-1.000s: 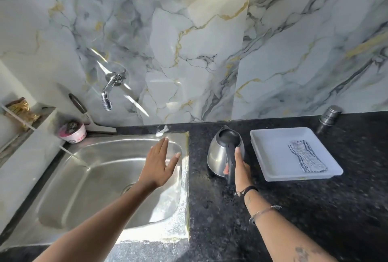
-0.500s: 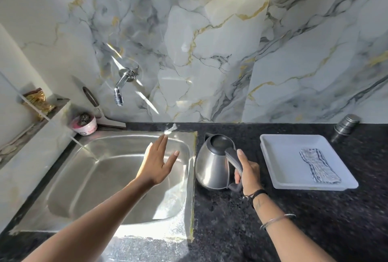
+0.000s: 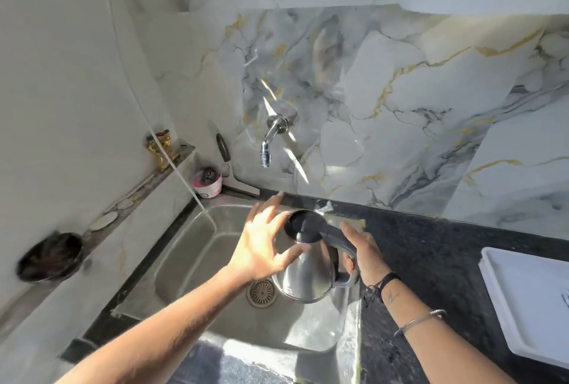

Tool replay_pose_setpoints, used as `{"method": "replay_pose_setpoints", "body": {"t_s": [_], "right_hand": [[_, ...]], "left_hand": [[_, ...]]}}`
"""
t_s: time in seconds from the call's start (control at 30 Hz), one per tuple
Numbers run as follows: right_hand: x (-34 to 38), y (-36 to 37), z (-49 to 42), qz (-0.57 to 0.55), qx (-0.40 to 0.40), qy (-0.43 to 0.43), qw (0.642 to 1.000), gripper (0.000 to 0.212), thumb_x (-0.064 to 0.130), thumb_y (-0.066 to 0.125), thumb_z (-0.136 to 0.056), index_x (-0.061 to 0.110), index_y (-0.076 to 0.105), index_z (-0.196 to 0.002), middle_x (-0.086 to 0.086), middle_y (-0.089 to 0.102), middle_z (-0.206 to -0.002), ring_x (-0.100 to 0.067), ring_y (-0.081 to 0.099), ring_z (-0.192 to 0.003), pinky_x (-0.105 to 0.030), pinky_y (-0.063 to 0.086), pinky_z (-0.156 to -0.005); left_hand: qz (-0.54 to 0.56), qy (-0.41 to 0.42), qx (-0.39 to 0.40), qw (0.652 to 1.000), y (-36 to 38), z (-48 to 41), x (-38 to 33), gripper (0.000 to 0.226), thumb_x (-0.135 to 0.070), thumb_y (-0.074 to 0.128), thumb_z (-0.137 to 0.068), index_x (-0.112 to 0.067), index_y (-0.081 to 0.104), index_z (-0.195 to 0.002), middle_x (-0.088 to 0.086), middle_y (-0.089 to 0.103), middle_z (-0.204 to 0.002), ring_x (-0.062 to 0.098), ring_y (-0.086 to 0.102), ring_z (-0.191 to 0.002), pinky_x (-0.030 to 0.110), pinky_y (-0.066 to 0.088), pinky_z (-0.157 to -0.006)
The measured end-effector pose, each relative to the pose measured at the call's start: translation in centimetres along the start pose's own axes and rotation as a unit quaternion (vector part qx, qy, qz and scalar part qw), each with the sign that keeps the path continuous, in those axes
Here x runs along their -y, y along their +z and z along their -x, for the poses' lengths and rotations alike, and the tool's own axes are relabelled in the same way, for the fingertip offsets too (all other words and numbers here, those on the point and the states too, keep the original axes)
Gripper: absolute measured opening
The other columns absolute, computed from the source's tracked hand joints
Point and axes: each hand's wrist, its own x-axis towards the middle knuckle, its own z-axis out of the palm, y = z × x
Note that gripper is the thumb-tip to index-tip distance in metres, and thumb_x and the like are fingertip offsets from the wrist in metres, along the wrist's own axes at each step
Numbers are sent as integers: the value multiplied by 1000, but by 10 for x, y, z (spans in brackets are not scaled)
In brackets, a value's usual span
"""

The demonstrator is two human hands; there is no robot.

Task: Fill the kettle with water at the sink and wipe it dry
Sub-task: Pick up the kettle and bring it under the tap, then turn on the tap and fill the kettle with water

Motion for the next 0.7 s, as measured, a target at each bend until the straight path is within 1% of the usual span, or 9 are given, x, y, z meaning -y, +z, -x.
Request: {"method": "replay_pose_setpoints", "body": {"t_s": [0.03,0.1,0.17,0.3,0.33,0.43,0.53,0.6,0.7], "right_hand": [[-1,10,-7,7,4,4,1000,89,74,67,-71,-14,60,-61,-28,53,-48,-26,52,-46,-28,38,-51],[-3,30,-20,35,6,12,999,77,78,65,-69,6,54,-45,-15,46,-37,-20,43,-32,-23,35,-42],[-3,48,-32,46,16,20,999,69,82,64,-65,16,53,-45,-5,45,-39,-18,40,-33,-24,33,-41],[-8,73,-59,-36,47,23,998,94,76,65,-68,-16,66,-88,-15,65,-73,-24,52,-62,-31,40,-61],[-10,79,-66,-63,62,35,996,90,72,65,-71,-15,67,-96,-21,70,-84,-26,59,-70,-34,44,-67],[-16,91,-85,-107,69,78,989,88,78,70,-63,-8,69,-83,-19,62,-71,-24,53,-53,-31,39,-52],[-24,97,-99,-120,56,83,988,102,77,70,-65,-20,62,-93,-35,62,-86,-36,58,-78,-46,44,-73],[-27,99,-103,-117,54,66,990,90,75,68,-70,-12,67,-94,-43,65,-95,-37,64,-86,-51,48,-83],[-31,102,-107,-137,69,73,986,66,70,64,-79,9,78,-101,-27,73,-108,-39,71,-101,-47,52,-92]], "left_hand": [[-18,-16,-2,1000,5,4,3,69,-72,61,-78,-20,60,-122,10,42,-152,20,34,-144,48,24,-117],[-37,-71,-2,997,16,8,11,71,-76,56,-77,-17,66,-115,12,39,-153,24,36,-142,51,24,-116],[-15,-129,-14,991,27,8,18,70,-73,59,-76,-14,67,-114,10,38,-153,26,35,-141,52,25,-115],[43,-212,-68,974,40,-7,29,65,-57,64,-76,-7,64,-119,14,36,-154,32,31,-143,55,20,-116],[48,-229,-67,970,41,-13,31,64,-51,66,-75,-6,63,-120,15,33,-156,33,27,-145,54,15,-117],[13,-263,-6,965,43,-32,43,60,-35,71,-75,-11,57,-128,11,19,-162,29,11,-150,49,3,-118],[-42,-236,14,971,42,-45,51,54,-22,67,-75,-16,54,-127,9,11,-164,27,7,-151,53,4,-120],[-110,-188,32,975,42,-48,54,54,-19,64,-78,-18,51,-130,7,1,-165,23,-2,-152,51,-6,-119],[-245,-91,76,962,42,-59,50,55,-16,64,-78,-16,47,-130,8,-8,-164,27,-3,-152,54,-6,-115]]}}
